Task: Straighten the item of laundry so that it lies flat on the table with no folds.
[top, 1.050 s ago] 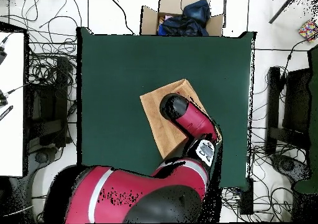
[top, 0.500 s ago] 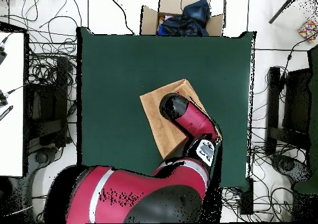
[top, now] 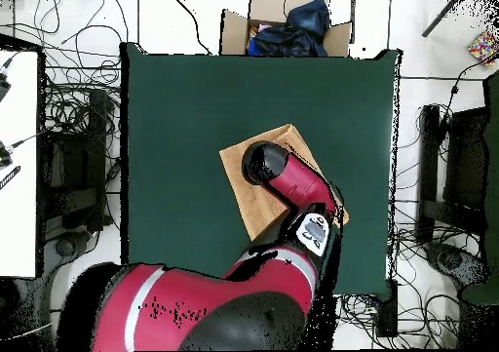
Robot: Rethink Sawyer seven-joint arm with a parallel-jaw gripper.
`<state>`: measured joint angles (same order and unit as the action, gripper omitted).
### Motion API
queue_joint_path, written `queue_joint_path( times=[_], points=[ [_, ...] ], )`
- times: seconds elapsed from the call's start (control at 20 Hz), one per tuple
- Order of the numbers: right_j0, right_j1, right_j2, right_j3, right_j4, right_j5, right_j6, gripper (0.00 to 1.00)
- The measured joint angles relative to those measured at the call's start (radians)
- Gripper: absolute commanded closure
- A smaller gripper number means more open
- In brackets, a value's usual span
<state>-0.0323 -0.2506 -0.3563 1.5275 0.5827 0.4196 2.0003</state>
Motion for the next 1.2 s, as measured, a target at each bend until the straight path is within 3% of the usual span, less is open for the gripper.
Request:
queue_joint_path(
  times=[0.45,1.2],
  points=[
    [0.046,0.003,-0.012,-0.034,0.0,0.079,0.0,0.0],
    [0.118,0.112,-0.155,-0.088,0.0,-0.183,0.0,0.0]
  ],
)
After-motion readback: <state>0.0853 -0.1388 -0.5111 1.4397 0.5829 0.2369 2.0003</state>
